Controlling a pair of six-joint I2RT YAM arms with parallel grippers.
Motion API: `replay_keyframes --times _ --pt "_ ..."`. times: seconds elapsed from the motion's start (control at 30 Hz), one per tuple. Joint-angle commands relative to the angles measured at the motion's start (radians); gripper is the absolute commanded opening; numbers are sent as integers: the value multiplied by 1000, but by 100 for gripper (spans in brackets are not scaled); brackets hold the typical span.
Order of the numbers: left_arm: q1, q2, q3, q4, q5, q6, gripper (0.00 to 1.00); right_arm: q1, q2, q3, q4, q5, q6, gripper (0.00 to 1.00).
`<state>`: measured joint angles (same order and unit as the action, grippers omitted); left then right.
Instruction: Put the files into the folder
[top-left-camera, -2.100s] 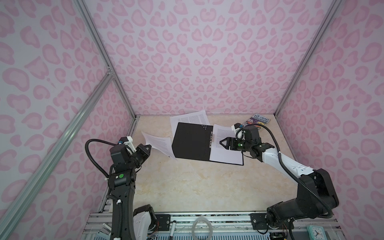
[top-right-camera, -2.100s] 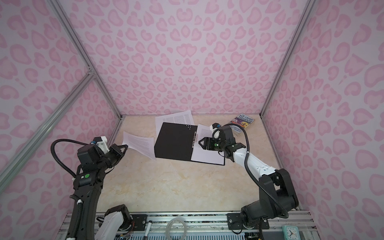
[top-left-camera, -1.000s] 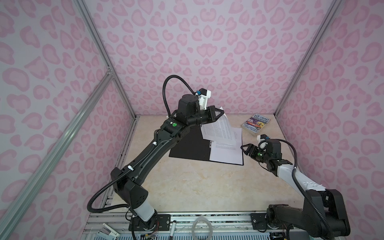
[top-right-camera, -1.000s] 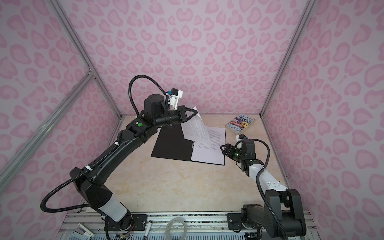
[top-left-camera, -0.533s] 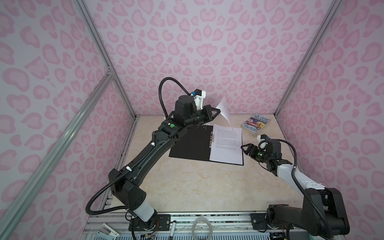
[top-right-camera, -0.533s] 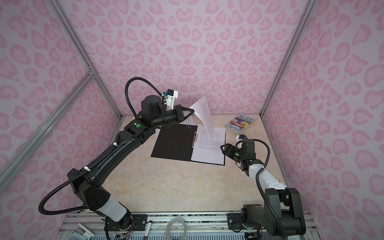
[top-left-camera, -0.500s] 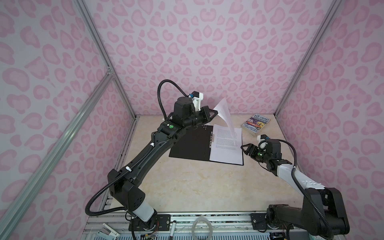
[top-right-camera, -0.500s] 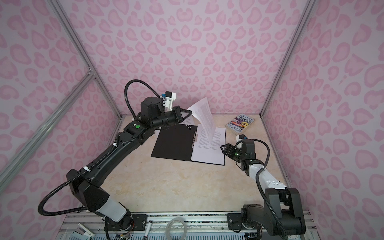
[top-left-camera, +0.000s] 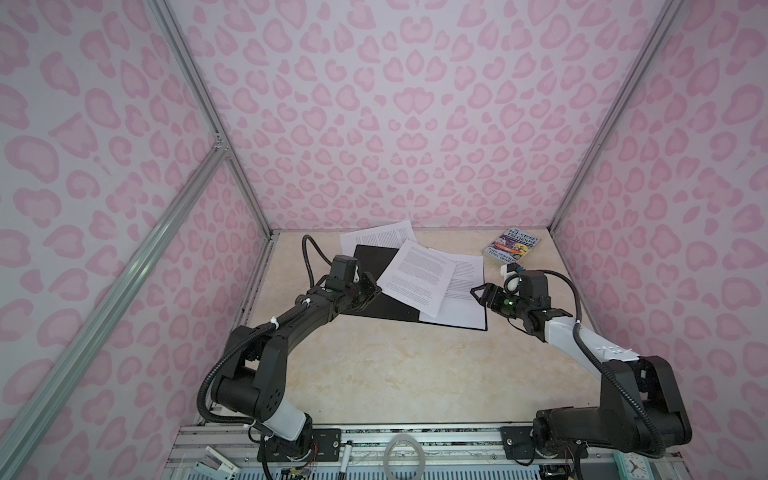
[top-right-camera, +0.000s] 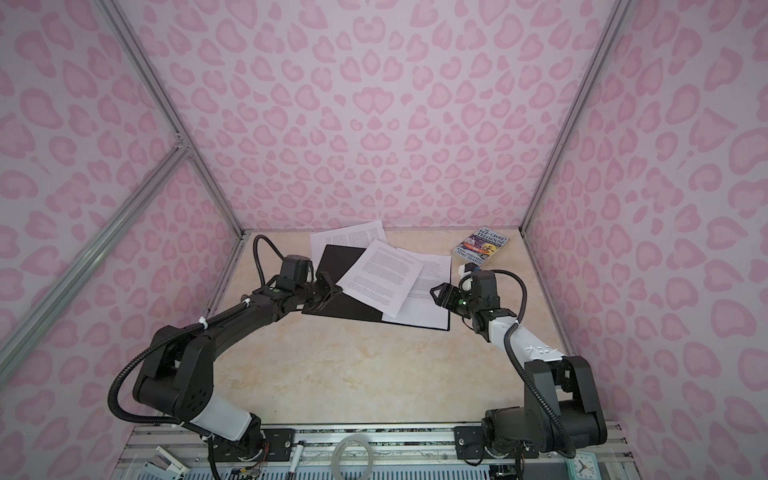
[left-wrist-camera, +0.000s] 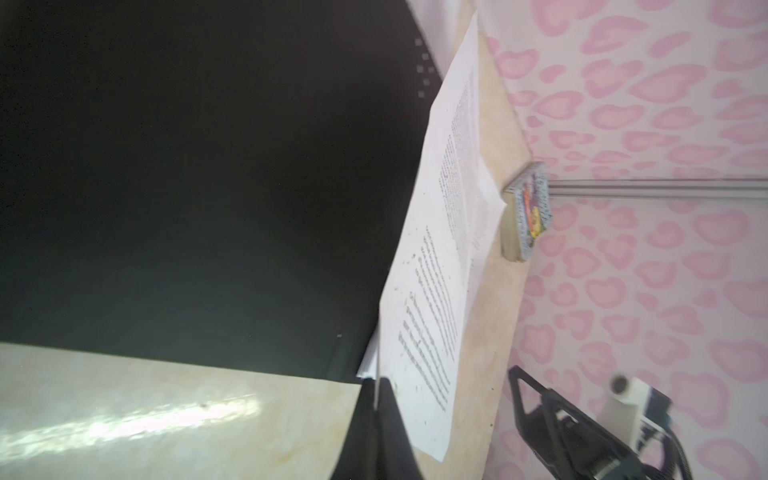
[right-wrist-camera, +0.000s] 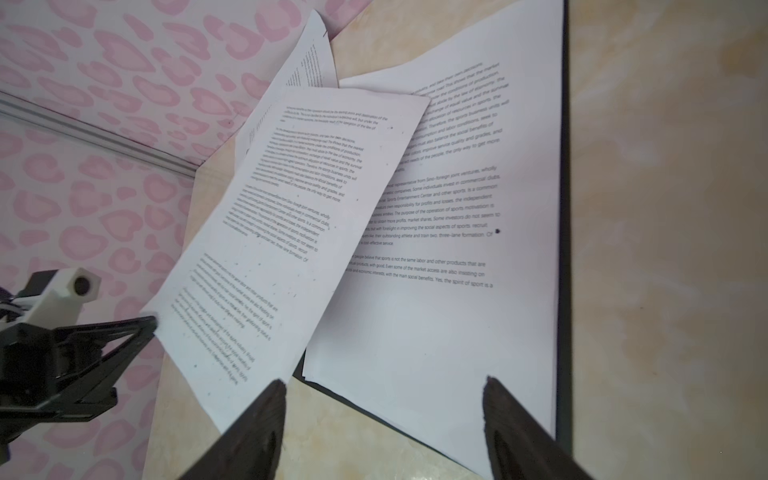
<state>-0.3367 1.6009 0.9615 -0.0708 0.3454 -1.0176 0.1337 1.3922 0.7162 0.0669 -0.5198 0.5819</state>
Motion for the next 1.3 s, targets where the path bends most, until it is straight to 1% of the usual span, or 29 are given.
replay_keyframes --times 0.0,0.2,0.33,0.5,0.7,0.9,1.1,1.17,1.27 --pt "15 39 -14 60 -3 52 3 45 49 33 -5 13 -8 74" --pt "38 82 -57 70 -18 85 3 112 167 64 107 -42 59 74" --pt "45 122 -58 66 -41 100 3 150 239 97 149 -55 84 74" --pt "54 192 -44 73 7 103 3 187 322 133 219 -66 121 74" --pt "65 169 -85 71 -9 126 3 220 435 184 282 -80 157 73" --pt "67 182 -95 74 -4 132 3 243 519 225 353 -103 205 67" --pt "67 192 -98 89 17 125 3 261 553 236 431 -114 265 65" --pt "68 194 -98 89 18 126 3 262 559 227 478 -122 291 62" --pt "68 195 -99 89 18 125 3 266 555 224 482 -115 295 57"
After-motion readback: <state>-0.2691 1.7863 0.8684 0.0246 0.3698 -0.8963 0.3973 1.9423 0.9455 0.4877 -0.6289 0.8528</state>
